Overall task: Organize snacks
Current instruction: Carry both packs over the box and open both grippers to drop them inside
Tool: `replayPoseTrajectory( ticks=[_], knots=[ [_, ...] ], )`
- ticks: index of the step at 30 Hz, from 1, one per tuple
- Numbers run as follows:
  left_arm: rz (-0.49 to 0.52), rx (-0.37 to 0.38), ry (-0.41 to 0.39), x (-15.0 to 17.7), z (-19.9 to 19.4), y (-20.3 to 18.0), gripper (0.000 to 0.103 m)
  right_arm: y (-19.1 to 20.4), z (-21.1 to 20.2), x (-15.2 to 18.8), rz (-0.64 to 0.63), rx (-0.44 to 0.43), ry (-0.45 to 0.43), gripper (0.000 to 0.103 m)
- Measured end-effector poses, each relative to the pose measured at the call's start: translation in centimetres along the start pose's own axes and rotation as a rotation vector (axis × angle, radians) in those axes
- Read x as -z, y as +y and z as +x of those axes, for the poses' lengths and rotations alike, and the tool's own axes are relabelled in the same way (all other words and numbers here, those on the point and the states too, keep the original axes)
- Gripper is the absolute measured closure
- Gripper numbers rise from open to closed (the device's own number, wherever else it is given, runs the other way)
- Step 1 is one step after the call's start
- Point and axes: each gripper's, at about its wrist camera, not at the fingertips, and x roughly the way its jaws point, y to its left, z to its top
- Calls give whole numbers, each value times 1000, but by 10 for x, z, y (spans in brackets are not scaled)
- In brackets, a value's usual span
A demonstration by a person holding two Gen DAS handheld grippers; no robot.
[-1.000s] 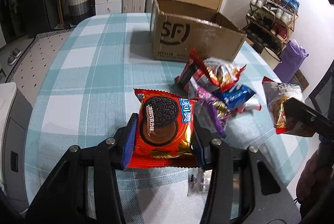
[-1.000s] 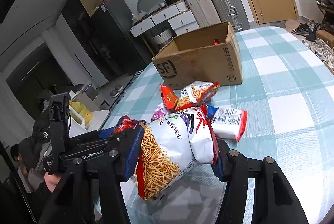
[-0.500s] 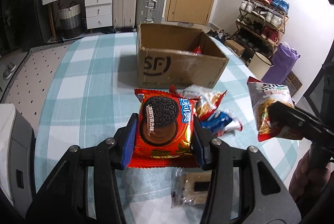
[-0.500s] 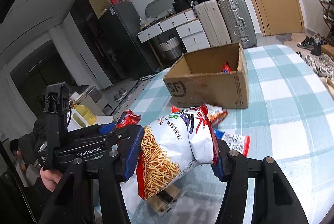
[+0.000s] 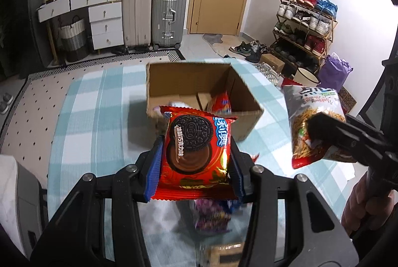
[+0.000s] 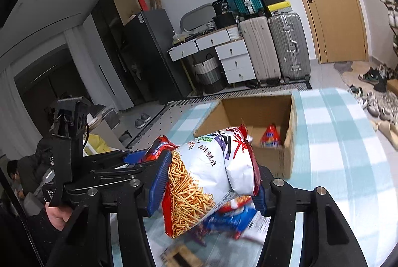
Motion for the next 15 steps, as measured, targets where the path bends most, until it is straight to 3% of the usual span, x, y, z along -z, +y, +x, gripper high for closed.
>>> replayPoseTrajectory(
  ticks=[15],
  knots=[
    [-30,24,53,-88,59,16,59,-36,54,-63,17,23,18,45]
  ],
)
